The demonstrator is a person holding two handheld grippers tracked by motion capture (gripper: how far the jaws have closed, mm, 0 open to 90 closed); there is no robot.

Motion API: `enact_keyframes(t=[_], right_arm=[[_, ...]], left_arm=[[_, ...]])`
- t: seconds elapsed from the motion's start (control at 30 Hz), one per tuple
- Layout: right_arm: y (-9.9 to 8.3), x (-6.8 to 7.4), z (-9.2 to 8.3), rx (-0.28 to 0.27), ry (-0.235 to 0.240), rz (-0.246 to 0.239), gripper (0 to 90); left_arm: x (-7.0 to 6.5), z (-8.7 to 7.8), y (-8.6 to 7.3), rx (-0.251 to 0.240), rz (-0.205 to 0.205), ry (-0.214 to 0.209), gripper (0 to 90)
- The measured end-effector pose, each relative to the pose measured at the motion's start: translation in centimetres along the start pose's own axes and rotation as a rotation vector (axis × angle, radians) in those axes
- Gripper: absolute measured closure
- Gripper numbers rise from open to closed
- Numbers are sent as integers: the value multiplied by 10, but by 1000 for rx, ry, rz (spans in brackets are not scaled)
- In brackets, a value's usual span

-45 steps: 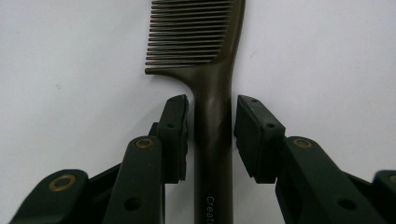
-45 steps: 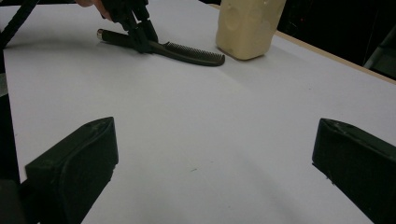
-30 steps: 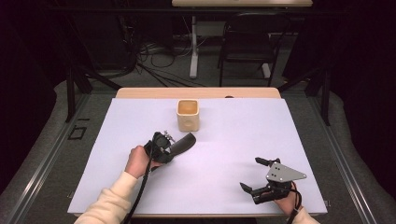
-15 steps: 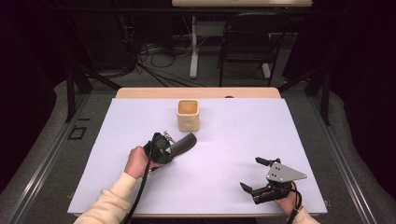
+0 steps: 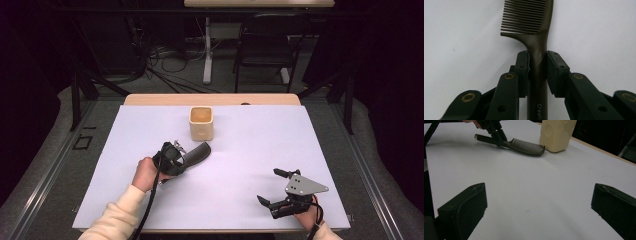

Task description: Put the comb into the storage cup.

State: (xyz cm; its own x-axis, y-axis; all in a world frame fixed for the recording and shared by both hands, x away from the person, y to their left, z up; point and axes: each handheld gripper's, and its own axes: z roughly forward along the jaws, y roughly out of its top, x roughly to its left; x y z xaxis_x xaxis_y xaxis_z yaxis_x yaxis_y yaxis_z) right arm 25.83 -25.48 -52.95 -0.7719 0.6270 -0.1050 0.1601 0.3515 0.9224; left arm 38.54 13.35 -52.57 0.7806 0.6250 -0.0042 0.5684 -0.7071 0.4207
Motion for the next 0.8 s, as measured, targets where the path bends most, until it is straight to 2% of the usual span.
enact_keyframes(t=[0.47, 0.8], right_arm=[[0, 0, 0, 0, 0, -1, 0], [0, 0, 0, -10, -5, 3, 0]], left_arm=[[-2, -7, -4, -52, 6, -18, 724], [-3, -18, -10, -130, 3, -28, 724]])
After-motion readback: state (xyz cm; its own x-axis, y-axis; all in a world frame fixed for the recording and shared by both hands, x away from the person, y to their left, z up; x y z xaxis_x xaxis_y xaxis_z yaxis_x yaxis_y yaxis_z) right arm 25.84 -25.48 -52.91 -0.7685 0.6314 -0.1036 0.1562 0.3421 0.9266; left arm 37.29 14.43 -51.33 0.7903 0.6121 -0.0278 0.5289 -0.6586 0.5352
